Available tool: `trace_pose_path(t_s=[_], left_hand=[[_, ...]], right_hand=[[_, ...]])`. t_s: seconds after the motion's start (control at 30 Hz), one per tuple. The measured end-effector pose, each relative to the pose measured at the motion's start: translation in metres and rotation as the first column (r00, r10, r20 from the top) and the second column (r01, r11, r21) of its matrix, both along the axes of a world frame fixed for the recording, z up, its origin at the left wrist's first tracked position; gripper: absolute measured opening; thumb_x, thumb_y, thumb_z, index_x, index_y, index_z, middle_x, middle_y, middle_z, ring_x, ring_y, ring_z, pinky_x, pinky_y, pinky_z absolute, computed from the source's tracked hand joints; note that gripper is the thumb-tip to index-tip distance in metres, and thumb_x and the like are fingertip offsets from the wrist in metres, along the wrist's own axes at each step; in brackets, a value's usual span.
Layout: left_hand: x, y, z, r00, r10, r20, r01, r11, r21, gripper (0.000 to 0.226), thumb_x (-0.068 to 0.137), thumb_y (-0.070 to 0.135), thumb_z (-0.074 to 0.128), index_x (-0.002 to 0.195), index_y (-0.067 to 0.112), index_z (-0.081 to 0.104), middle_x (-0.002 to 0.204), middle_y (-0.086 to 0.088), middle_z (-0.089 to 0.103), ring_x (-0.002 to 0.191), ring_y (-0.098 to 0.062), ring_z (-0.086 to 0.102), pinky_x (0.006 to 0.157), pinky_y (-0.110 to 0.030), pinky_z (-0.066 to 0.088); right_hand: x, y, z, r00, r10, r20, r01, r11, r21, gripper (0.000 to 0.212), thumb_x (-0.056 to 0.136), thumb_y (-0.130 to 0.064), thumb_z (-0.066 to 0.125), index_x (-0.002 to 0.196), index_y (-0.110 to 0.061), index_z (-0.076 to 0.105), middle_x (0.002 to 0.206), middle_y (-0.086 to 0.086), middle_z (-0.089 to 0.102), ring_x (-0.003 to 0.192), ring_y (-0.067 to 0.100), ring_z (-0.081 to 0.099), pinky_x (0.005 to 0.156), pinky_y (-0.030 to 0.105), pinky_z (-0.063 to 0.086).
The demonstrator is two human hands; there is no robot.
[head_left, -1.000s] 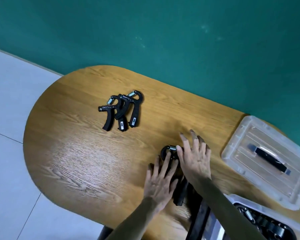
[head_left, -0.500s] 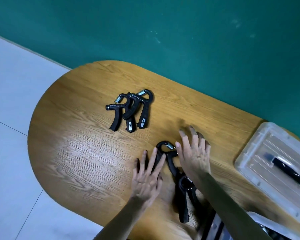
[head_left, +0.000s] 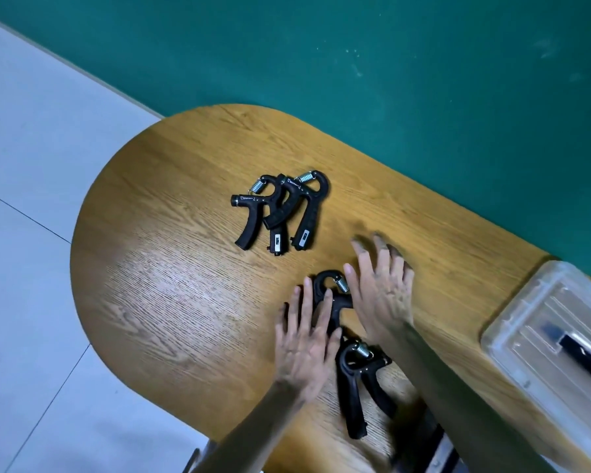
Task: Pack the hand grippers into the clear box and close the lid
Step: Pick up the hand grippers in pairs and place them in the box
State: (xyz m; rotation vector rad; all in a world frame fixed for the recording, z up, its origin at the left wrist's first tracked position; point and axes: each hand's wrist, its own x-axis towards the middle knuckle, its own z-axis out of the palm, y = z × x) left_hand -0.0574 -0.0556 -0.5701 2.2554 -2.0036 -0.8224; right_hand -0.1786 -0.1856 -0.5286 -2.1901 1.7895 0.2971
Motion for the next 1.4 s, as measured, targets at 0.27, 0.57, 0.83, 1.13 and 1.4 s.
trace_pose_path(t_s=[0.27,0.57,0.83,1.13,1.4], left_hand=[[-0.010,-0.005,-0.002,0.996,0.033,0.082,-0.033,0.999,-0.010,0.085,0.099,0.065,0.040,0.164,0.025,0.003,0.170,-0.018,-0.004,0.155,-0.036,0.010,0.118,-0.055,0.020],[0.003,0.006,-0.003,0.988,0.107,0.113,-0.104,0.994,-0.036,0.097,0.089,0.058,0.060,0.164,0.025,0.007,0.170,-0.016,-0.002,0.153,-0.036,0.018,0.116,-0.060,0.028],[0.019,0.009,0.000,0.986,0.116,0.117,-0.109,0.992,-0.065,0.090,0.089,0.057,0.058,0.163,0.027,0.017,0.169,-0.018,0.014,0.131,-0.036,0.055,0.094,-0.063,0.050],[0.061,0.014,0.000,0.974,0.191,0.120,-0.187,0.981,-0.046,0.082,0.100,0.051,0.048,0.163,0.026,0.002,0.170,-0.016,0.001,0.142,-0.034,0.040,0.102,-0.064,0.043],[0.068,0.013,-0.002,0.974,0.189,0.122,-0.182,0.981,-0.066,0.073,0.102,0.055,0.031,0.163,0.027,0.002,0.170,-0.015,0.003,0.135,-0.033,0.047,0.097,-0.062,0.048]], right_hand=[[0.007,-0.026,0.000,0.998,0.057,0.004,-0.056,0.997,-0.060,0.049,0.108,-0.047,0.020,0.147,-0.022,0.037,0.149,0.019,0.042,0.112,0.033,0.055,0.084,0.050,0.049],[0.026,-0.036,-0.008,0.994,0.109,0.027,-0.107,0.992,-0.070,0.056,0.105,-0.051,0.016,0.150,-0.023,0.037,0.150,0.017,0.039,0.115,0.031,0.052,0.086,0.048,0.046],[0.083,-0.049,-0.017,0.978,0.016,0.208,-0.017,1.000,0.000,0.063,0.102,-0.060,0.022,0.158,-0.032,0.014,0.165,0.012,0.013,0.133,0.037,0.038,0.099,0.053,0.040],[0.137,-0.060,-0.033,0.954,-0.133,0.268,0.142,0.990,-0.016,0.067,0.101,-0.055,0.035,0.159,-0.034,0.010,0.168,0.011,0.005,0.128,0.043,0.037,0.099,0.054,0.037],[0.139,-0.055,-0.033,0.965,-0.082,0.249,0.092,0.995,-0.027,0.076,0.094,-0.034,0.050,0.158,-0.034,0.011,0.168,0.010,0.006,0.131,0.044,0.036,0.097,0.054,0.040]])
